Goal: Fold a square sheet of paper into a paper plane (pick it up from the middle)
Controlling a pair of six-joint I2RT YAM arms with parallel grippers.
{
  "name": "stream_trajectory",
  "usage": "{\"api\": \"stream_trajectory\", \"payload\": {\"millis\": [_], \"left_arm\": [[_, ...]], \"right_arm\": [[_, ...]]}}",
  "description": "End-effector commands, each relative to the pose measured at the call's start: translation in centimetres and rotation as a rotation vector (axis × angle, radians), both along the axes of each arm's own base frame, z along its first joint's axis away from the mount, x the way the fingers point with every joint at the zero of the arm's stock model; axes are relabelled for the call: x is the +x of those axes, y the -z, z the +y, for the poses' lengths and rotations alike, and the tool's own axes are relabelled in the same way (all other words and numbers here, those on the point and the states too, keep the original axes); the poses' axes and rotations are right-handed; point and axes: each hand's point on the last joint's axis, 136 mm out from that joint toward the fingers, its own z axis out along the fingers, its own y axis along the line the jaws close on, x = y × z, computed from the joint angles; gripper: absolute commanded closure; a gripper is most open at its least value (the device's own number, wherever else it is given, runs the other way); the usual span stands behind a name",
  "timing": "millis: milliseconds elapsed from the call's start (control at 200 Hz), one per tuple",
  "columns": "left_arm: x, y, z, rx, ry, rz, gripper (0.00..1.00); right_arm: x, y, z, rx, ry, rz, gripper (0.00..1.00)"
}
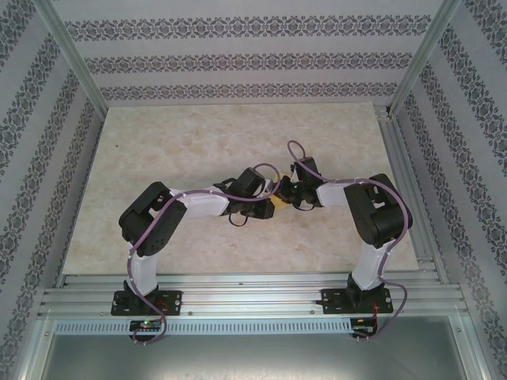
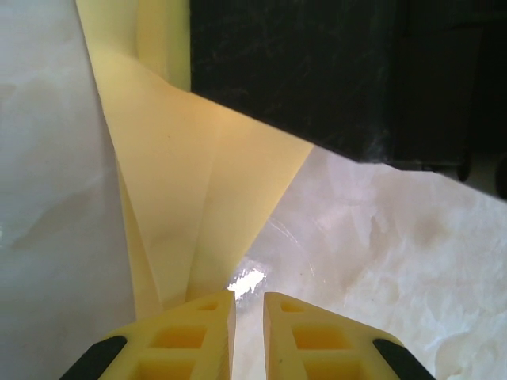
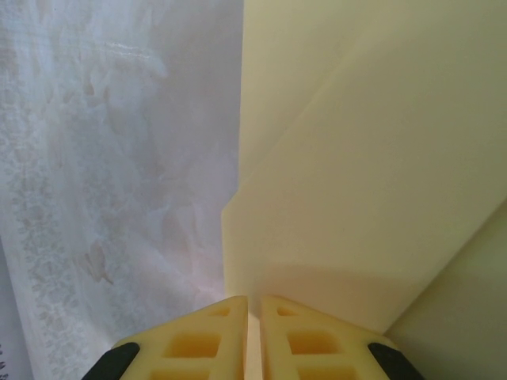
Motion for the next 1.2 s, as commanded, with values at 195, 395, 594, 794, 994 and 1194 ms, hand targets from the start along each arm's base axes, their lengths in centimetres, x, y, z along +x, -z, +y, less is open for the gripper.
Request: {"api": "stream_trajectory", "payload": {"millis": [195,395,594,794,994,1194], "left_arm": [[1.1,-2.0,-0.4,-0.031,-0.035,-0.072,0.82],[0.9,-0.7,-0.2,0.000,-0.035,-0.042,0.85],[0.3,-0.5,-0.7,-0.013,-0.004,-0.009,0.86],[-0.3,-0.6,-0.9,-0.036,0.020,0.007,0.84],[0.3,0.7,0.4,0.040,-0.030,-0.005,0.84],[0.6,1.5,1.3,0.080,-0.059,-0.007,0.85]], "right_arm": [[-3.8,6.3,-2.9,-0.161,0.032,0.188,0.87],[-3.9,6.5,-3.0,-0.162,0.031,0.193,0.87],[-4.0,6.6,-3.0,-0.164,0.032,0.197,0.87],[-4.2,6.9,-3.3,-0.175,0.046,0.211,0.87],[-4.3,7.2,-3.4,-0.178,0.052,0.220,0.87],[-4.3,7.3,-3.5,-0.181,0.054,0.222,0.87]]}}
